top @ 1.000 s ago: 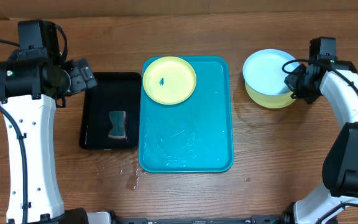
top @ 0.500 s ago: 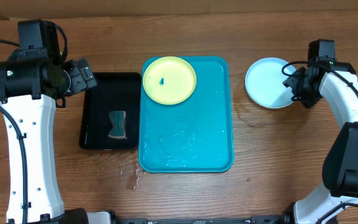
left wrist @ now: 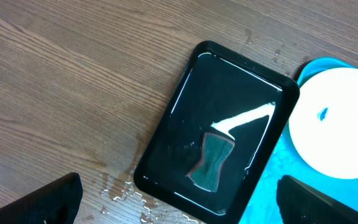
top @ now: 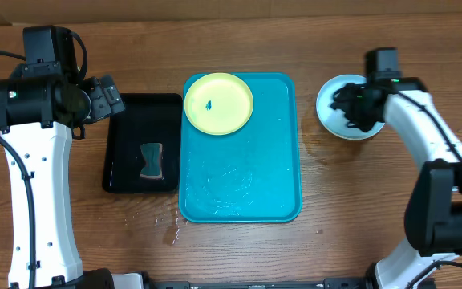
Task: Clean dirty plates on tray and stack at the side
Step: 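Release the light-blue plate and hold the right gripper above the stack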
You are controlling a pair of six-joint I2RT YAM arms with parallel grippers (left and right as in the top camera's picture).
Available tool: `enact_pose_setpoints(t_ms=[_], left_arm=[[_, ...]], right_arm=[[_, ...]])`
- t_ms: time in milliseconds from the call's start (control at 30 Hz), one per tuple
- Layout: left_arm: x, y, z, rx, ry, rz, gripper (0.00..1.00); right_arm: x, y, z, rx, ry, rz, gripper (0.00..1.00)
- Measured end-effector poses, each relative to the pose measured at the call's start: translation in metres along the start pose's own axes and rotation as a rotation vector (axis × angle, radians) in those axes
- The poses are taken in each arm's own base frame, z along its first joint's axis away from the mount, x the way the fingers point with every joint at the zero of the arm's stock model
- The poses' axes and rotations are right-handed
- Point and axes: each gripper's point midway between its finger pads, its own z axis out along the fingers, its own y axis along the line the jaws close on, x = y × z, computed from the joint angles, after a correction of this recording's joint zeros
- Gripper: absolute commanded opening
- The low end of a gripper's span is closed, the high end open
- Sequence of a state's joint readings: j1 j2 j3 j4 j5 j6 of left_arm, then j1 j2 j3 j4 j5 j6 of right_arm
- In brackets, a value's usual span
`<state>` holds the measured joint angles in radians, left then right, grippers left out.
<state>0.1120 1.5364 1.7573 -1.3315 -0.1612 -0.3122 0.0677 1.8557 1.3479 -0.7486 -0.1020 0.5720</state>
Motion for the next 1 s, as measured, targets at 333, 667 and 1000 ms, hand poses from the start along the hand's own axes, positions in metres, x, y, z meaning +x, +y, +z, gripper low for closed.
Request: enact_pose_setpoints(t_ms=[333, 667, 1000], left_arm=[[0.0, 0.0, 0.0, 0.0, 0.0, 0.0, 1.0], [0.0, 0.0, 0.0, 0.0, 0.0, 0.0, 1.0], [0.0, 0.0, 0.0, 0.0, 0.0, 0.0, 1.0]], right_arm=[[0.07, 0.141, 0.0, -0.245, -0.077, -0.343, 0.71], [0.083, 0.197, 0.002, -0.33, -0.235, -0.481, 0.71], [0.079, 0.182, 0.067, -0.234, -0.258, -0.496, 0.59]])
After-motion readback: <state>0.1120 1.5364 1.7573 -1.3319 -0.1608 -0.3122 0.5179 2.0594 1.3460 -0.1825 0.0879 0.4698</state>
